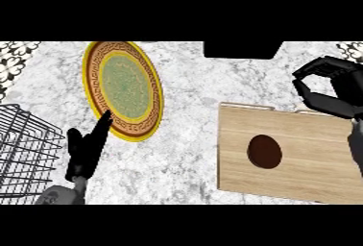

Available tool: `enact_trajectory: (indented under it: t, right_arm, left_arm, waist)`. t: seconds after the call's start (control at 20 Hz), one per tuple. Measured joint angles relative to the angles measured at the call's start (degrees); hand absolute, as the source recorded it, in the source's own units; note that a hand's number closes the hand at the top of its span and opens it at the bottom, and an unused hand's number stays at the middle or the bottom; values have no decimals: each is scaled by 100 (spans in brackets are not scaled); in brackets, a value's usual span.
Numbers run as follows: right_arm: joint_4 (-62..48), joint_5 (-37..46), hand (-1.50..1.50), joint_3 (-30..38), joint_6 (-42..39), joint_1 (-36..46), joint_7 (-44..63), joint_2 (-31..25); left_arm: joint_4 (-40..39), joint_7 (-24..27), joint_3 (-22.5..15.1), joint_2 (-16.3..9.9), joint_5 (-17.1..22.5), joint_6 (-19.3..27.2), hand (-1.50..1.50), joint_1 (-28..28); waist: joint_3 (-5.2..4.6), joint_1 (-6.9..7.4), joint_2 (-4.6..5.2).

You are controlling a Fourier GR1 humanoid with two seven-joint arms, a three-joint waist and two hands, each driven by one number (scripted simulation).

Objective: Pick the cupcake from the tray and place it in the plate

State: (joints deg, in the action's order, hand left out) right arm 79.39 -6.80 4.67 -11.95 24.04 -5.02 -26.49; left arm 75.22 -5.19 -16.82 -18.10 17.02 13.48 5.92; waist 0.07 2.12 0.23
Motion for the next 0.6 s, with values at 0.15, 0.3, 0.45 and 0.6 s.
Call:
enact_trajectory:
  t: [0.15,0.3,0.45,0.6]
  right_arm:
    - [-762,-7,-150,339,-85,261,-835,-63]
    - [-1448,-61,-150,509,-495,334,-1733,-138]
    - [-1891,40,-150,557,-876,530,-2141,-377]
    - [-2041,269,-150,451,-1242,650,-2255,-757]
  left_arm:
    - [95,-130,59,75,124,-48,0,-28]
    - [126,-107,103,134,137,-78,0,-117]
    - [175,-202,142,198,101,-69,0,-153]
    - [305,-258,142,214,125,-121,0,-307]
  waist:
    - [12,-22,9]
    - [20,-59,5]
    - [20,-99,-9]
    - [14,-117,-15]
